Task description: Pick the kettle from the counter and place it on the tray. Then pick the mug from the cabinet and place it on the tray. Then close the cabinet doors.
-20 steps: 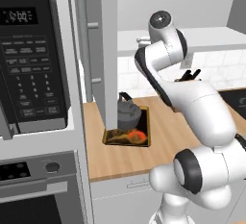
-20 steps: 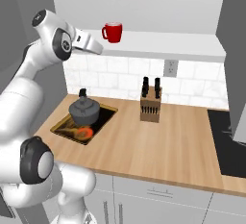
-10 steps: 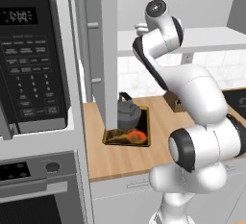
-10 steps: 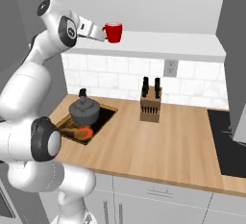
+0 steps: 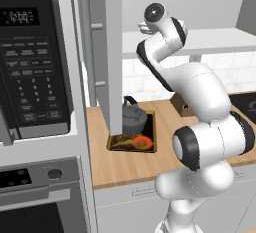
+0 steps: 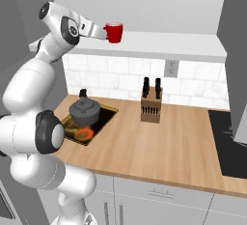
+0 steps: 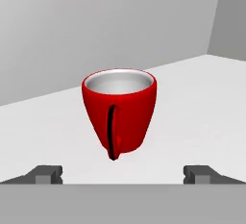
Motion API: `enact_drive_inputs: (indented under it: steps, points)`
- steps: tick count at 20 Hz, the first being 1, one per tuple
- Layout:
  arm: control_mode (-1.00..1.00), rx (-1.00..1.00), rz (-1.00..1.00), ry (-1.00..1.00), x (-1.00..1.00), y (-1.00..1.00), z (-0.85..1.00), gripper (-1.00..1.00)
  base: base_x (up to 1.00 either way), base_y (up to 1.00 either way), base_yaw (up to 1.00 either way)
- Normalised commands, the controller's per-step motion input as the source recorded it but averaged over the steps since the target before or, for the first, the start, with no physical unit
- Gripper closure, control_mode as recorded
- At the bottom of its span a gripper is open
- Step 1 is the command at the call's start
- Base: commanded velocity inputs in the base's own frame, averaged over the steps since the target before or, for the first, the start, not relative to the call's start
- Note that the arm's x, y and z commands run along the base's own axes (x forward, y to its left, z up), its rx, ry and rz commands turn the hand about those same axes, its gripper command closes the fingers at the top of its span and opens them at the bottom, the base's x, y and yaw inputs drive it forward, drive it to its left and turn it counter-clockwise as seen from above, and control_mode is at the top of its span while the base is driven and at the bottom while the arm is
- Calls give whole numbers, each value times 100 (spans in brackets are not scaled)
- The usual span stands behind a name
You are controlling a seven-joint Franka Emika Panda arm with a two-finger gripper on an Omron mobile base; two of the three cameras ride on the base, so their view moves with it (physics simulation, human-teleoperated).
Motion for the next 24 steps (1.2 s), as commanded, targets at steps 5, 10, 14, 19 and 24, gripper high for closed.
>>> enact_drive_inputs:
  steps: [5,10,14,19,24]
  points:
    - [-100,0,-5,-1,22,-7,0,-100,0,0,0]
    - [-100,0,-4,8,23,-1,0,-100,0,0,0]
    - [-100,0,-5,8,35,0,0,-100,0,0,0]
    - [-100,0,-6,0,41,-4,0,-100,0,0,0]
    - [-100,0,-6,0,32,-6,0,-100,0,0,0]
